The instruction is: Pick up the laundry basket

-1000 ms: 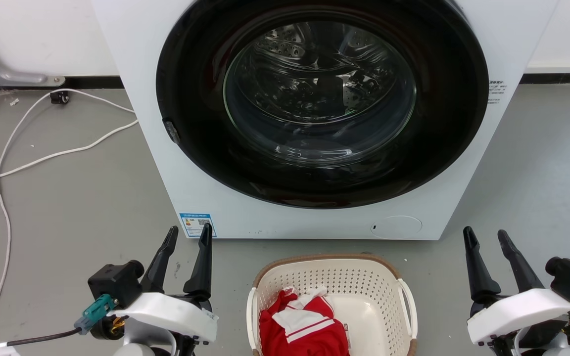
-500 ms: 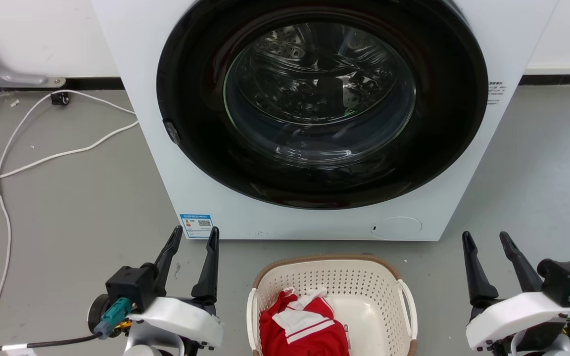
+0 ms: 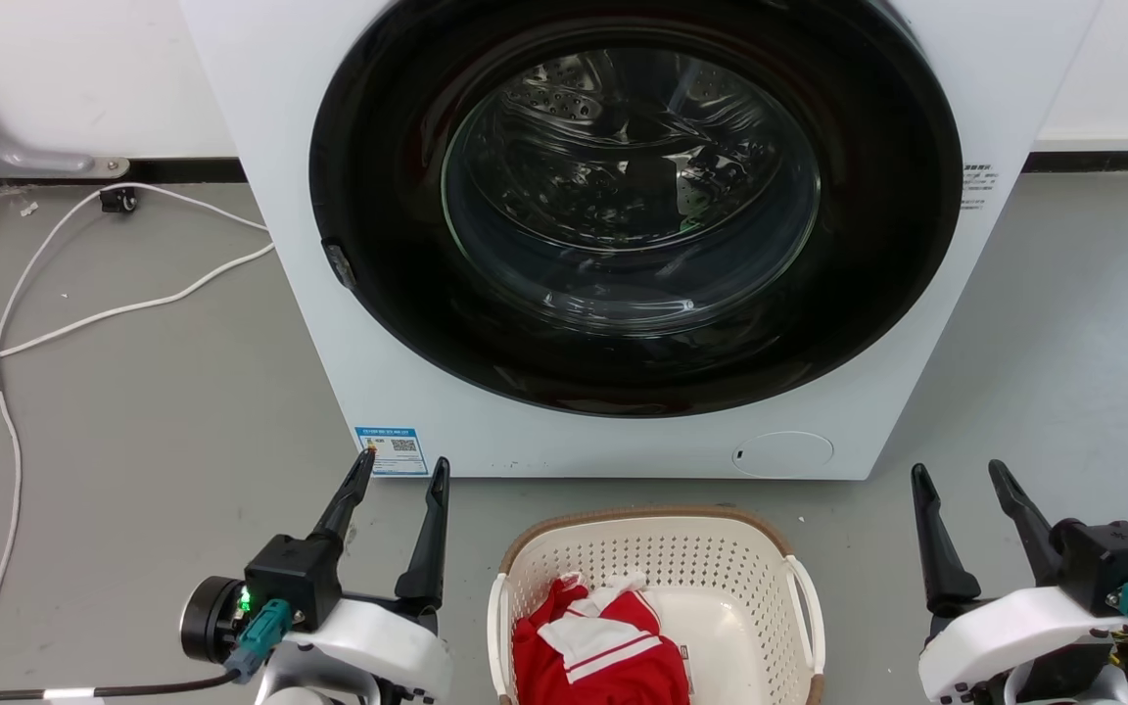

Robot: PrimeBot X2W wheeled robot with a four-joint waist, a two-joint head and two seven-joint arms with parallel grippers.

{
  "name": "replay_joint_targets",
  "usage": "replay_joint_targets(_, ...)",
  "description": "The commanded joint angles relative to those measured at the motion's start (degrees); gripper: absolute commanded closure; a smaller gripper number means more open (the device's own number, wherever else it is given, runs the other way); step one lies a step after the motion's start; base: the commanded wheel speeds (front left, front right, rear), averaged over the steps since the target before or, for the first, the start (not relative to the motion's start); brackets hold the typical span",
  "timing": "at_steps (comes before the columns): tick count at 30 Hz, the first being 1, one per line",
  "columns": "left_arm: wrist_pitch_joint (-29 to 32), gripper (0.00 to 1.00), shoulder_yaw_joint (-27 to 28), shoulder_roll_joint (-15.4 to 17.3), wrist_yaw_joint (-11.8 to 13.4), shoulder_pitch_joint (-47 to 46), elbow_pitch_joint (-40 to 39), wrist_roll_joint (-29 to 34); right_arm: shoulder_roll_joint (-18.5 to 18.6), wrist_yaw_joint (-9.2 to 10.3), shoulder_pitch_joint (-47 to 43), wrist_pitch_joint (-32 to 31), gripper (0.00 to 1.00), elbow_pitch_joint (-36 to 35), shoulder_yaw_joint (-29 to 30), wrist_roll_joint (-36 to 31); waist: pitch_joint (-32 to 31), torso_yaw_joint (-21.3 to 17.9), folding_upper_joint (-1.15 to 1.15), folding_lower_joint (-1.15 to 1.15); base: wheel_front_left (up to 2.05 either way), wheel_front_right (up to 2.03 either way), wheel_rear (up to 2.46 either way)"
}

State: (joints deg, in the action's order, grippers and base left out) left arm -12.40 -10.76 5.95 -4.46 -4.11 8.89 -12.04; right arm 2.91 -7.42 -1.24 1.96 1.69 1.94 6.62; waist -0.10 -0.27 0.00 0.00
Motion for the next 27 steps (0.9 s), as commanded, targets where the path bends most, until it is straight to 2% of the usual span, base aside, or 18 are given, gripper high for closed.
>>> replay_joint_targets(1,-0.64,0.00,-0.25,0.05,0.41,-0.19,-0.08,1.36,-0.03,-0.10,-0.27,0.44,0.00,-0.51,-0.19,-1.19,-0.01,0.00,0.00,0.00,0.00,0.00,0.00)
replay_joint_targets(21,-2.72,0.00,-0.59,-0.93,-0.12,0.76,0.95,7.86,-0.05,-0.06,-0.76,2.24,0.00,-0.46,-0.30,-7.08,-0.24,0.20,0.00,0.00,0.00,0.00,0.00)
replay_joint_targets(27,-2.83,0.00,-0.18,-1.32,-0.42,0.70,1.45,7.63,-0.05,-0.06,-0.65,2.43,0.00,-0.22,-0.16,-6.89,-0.19,0.26,0.00,0.00,0.00,0.00,0.00)
